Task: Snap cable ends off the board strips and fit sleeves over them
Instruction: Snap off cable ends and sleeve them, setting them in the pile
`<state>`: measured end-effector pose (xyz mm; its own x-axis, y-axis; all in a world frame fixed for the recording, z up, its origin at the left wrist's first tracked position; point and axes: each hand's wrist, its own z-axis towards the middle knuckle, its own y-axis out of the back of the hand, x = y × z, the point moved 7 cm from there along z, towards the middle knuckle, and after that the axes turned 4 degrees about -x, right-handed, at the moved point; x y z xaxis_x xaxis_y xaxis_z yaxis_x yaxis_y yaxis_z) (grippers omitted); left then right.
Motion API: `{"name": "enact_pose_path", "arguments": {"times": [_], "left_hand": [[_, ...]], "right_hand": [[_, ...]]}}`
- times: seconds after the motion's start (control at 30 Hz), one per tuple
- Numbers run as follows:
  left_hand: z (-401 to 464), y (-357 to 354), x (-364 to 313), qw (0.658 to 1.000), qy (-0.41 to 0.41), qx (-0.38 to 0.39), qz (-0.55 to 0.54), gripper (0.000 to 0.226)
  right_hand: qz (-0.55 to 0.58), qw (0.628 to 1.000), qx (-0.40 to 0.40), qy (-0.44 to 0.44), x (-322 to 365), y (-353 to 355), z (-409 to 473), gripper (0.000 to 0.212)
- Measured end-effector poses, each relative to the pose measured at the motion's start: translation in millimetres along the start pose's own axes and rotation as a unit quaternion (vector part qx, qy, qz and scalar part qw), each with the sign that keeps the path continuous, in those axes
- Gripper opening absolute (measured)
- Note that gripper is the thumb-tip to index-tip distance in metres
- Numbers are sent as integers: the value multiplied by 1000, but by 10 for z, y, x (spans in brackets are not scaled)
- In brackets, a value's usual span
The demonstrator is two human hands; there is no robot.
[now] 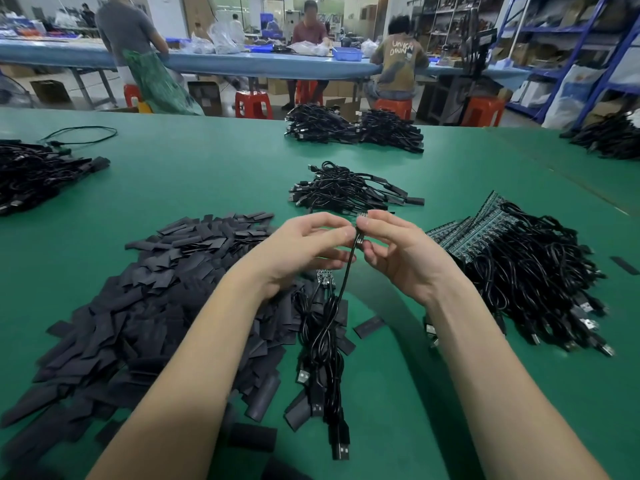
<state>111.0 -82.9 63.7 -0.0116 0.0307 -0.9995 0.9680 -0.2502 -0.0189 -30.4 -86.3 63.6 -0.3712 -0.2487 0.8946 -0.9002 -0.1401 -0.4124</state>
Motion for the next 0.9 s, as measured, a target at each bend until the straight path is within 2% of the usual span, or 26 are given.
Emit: {"name": "enact_pose_path", "arguments": {"times": [0.1,0.17,0.23,0.27,0.33,0.4,0.43,0.5,0.63,0.73,0.8,0.9], "left_hand": [[-24,-42,20,1000,-10,-8,-22,12],[-24,-17,17,999,-5,-24,-40,6],[-28,29,11,997,3,-46,-59,8],[-29,53,12,996,8,-61,-68,10],[-13,92,37,992,21,-84,-90,13],[-9,100,61,989,37,-94,-107,15],[-12,95,75,988,44,-93,-112,15],[-17,63,98,989,58,-80,-106,15],[-2,35,117,992,64,-65,-89,15],[7,24,113,993,58,-64,-77,16],[5,1,113,994,58,-58,-75,15],[-6,-29,113,993,59,-45,-88,14]], "right_hand": [[-45,999,11,23,73,2,-36,35],[-98,994,26,35,121,7,-63,39],[-216,975,37,44,172,43,-107,37],[-318,946,54,42,180,55,-135,31],[-522,844,122,-1,100,59,-201,26],[-627,758,168,-71,-39,77,-252,28],[-650,734,173,-93,-91,69,-261,28],[-673,713,165,-106,-151,37,-244,23],[-686,708,141,-90,-166,14,-192,20],[-689,713,122,-44,-95,37,-166,13],[-655,749,102,-3,-27,56,-145,9],[-516,853,57,50,84,105,-113,16]]}}
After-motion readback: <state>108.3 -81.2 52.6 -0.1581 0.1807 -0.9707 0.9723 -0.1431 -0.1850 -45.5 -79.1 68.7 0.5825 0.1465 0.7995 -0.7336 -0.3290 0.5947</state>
